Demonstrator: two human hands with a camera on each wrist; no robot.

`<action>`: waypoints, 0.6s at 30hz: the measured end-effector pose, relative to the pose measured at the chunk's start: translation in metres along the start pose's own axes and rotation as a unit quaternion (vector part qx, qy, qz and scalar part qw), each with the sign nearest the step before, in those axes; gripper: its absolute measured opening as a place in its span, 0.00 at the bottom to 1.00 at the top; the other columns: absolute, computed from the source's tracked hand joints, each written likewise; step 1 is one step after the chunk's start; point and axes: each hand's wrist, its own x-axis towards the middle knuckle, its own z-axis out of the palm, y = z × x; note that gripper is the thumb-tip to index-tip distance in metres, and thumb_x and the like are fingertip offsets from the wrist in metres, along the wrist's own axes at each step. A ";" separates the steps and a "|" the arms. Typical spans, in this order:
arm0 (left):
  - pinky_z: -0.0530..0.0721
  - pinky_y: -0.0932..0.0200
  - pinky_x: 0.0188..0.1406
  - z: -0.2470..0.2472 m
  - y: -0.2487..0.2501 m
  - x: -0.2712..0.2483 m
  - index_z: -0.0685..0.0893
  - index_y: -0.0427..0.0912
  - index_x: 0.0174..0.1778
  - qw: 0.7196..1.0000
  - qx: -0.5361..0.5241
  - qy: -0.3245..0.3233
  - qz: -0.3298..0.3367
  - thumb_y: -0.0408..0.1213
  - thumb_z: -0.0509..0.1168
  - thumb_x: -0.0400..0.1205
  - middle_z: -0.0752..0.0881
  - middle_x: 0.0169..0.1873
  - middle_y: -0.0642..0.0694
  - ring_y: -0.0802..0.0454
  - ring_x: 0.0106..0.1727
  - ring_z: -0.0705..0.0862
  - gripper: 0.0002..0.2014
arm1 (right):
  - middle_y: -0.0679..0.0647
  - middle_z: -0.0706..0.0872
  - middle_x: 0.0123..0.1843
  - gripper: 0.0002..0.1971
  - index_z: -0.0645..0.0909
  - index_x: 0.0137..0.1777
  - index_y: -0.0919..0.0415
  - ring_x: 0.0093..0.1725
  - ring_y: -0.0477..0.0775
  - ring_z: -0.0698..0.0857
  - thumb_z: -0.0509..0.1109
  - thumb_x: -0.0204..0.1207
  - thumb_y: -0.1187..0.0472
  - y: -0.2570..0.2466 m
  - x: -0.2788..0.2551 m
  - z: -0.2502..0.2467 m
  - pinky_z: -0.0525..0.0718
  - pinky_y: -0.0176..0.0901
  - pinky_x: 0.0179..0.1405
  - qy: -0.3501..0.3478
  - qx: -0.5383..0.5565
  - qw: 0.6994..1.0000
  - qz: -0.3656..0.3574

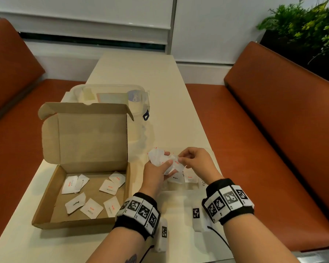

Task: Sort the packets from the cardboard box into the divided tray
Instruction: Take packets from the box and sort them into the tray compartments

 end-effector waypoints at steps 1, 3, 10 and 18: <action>0.89 0.53 0.45 0.000 0.000 0.001 0.85 0.41 0.53 1.000 -0.004 0.004 0.002 0.24 0.69 0.78 0.87 0.54 0.36 0.41 0.54 0.88 0.11 | 0.57 0.88 0.37 0.01 0.85 0.43 0.65 0.33 0.47 0.85 0.72 0.74 0.69 0.001 0.000 0.001 0.81 0.27 0.29 0.022 0.026 0.999 0.007; 0.89 0.50 0.47 0.003 -0.001 0.002 0.86 0.41 0.52 1.000 0.008 0.007 0.004 0.24 0.71 0.76 0.88 0.51 0.38 0.42 0.52 0.88 0.12 | 0.62 0.87 0.39 0.02 0.83 0.42 0.67 0.33 0.52 0.86 0.71 0.75 0.72 0.003 0.001 0.003 0.85 0.33 0.31 0.056 0.122 0.990 0.043; 0.84 0.36 0.58 0.006 0.007 0.009 0.86 0.46 0.49 0.992 0.126 -0.003 0.029 0.24 0.71 0.75 0.89 0.51 0.38 0.39 0.55 0.88 0.13 | 0.53 0.83 0.39 0.05 0.81 0.48 0.63 0.38 0.52 0.83 0.73 0.74 0.68 0.009 0.000 0.005 0.83 0.37 0.35 0.072 0.094 0.992 0.049; 0.87 0.39 0.55 0.003 0.004 0.011 0.87 0.48 0.48 0.992 0.121 0.009 0.030 0.25 0.74 0.73 0.90 0.49 0.39 0.40 0.53 0.89 0.14 | 0.58 0.83 0.36 0.05 0.81 0.47 0.64 0.31 0.53 0.84 0.69 0.75 0.73 0.000 0.004 -0.002 0.86 0.38 0.34 0.043 0.043 0.998 0.025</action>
